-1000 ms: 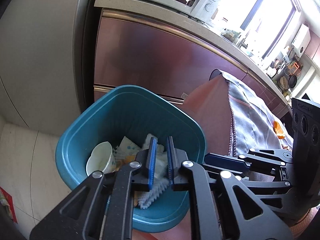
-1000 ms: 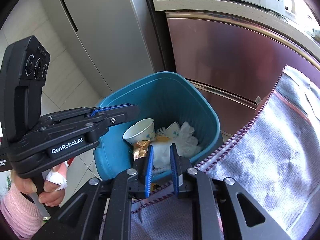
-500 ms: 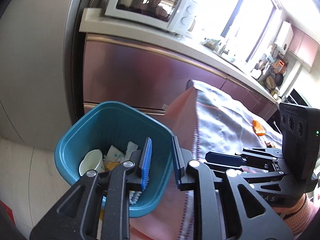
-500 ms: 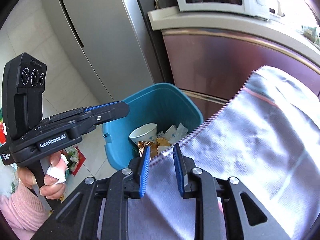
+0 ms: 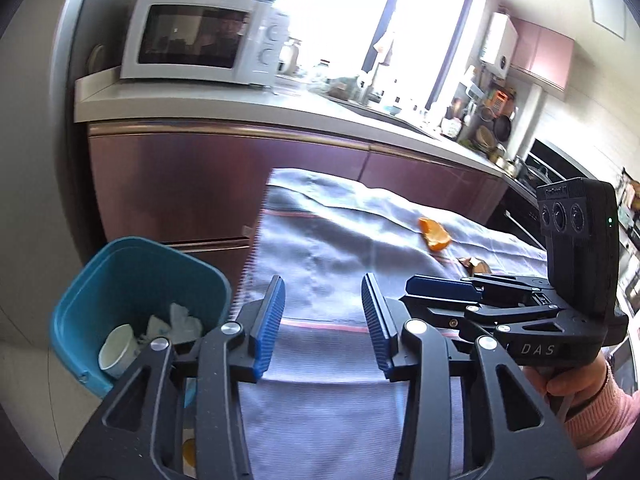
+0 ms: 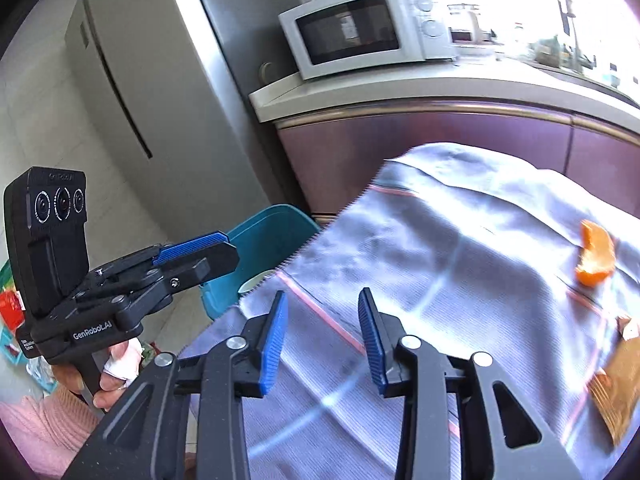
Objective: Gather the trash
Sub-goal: 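Move both open grippers back over the table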
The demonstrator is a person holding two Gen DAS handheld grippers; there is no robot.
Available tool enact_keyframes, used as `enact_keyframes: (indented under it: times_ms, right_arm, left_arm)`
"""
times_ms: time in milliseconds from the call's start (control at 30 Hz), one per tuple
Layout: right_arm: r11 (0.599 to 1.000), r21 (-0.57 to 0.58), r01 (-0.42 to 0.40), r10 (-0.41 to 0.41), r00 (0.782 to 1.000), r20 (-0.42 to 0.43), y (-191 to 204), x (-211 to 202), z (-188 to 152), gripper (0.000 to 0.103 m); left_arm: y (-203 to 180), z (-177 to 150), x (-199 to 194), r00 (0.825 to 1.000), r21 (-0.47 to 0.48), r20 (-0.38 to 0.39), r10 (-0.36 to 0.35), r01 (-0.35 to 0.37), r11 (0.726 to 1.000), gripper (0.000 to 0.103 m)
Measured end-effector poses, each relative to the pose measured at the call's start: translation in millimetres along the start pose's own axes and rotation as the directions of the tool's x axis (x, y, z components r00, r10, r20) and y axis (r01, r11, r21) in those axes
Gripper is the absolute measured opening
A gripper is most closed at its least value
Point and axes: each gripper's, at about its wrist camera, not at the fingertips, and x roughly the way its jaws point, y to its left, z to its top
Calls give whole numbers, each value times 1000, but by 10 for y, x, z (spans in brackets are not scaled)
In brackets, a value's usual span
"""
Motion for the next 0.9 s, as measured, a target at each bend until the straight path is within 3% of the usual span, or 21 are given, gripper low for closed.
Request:
enact_keyframes:
  times_ms: [400, 700, 900]
  right_arm:
    - [974, 183, 134, -147, 987, 59, -794, -589, -344, 42]
    - [921, 297, 251, -286, 955, 79, -1353, -951, -588, 47]
    - [885, 366, 287, -332, 941, 66, -1684, -1066, -717, 49]
  left_arm:
    - [-700, -23, 355, 997, 103, -53, -49, 55, 993, 44]
    - [-1093, 63, 772, 990, 180, -118, -79, 99, 979, 44]
    - [-1393, 136, 1153, 980, 220, -175, -97, 134, 966, 44]
